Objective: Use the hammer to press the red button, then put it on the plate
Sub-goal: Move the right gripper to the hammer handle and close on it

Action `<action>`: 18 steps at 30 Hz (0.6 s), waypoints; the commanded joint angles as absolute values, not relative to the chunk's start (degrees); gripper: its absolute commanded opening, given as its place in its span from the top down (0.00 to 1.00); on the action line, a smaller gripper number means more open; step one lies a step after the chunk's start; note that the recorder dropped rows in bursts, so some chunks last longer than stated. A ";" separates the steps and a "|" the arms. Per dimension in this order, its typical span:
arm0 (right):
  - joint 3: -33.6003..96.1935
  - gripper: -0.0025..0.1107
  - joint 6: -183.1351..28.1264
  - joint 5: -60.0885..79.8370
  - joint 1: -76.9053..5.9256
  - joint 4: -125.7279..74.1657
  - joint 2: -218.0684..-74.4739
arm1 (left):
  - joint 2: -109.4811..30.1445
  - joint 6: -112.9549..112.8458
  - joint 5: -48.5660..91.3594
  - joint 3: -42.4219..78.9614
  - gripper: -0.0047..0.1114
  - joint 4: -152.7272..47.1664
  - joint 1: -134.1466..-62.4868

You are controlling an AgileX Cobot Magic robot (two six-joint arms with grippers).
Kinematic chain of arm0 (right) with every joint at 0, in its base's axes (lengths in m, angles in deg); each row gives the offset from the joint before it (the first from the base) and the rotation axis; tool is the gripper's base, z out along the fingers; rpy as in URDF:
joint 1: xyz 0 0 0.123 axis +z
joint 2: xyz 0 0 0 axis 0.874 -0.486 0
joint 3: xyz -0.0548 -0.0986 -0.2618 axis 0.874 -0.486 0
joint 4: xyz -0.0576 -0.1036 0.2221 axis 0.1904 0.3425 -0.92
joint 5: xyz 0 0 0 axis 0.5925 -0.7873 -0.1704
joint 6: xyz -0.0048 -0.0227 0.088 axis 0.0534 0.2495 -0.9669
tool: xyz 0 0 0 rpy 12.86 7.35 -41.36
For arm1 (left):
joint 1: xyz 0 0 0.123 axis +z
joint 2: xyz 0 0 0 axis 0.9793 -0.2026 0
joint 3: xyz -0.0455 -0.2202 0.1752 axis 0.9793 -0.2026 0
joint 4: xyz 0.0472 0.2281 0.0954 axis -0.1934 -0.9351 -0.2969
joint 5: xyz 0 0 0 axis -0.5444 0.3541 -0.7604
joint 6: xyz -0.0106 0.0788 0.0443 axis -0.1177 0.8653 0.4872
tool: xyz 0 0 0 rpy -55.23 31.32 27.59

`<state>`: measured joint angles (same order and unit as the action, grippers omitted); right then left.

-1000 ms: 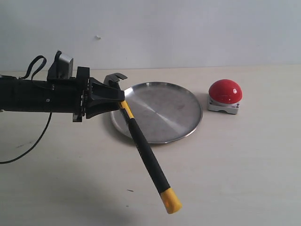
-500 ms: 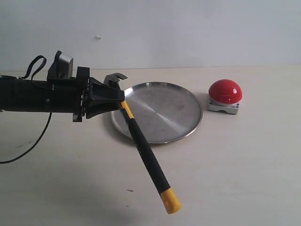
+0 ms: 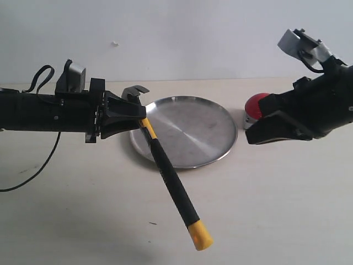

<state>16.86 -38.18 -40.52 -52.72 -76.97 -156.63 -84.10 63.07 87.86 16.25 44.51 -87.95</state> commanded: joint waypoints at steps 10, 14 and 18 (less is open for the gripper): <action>18.99 0.52 -11.35 -41.28 -46.26 -103.26 -164.83 | -83.21 64.00 91.36 16.96 0.96 47.17 -88.12; 20.13 0.48 -15.79 -30.51 -38.25 -90.36 -165.35 | -83.21 64.51 91.36 16.96 0.96 47.17 -88.12; 20.13 0.41 -22.86 -23.57 -33.41 -83.77 -165.35 | -83.21 64.51 91.36 16.96 0.96 47.17 -88.12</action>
<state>19.63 -19.02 -28.08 -35.87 -88.41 -165.30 -84.10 64.15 87.86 16.25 44.51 -87.95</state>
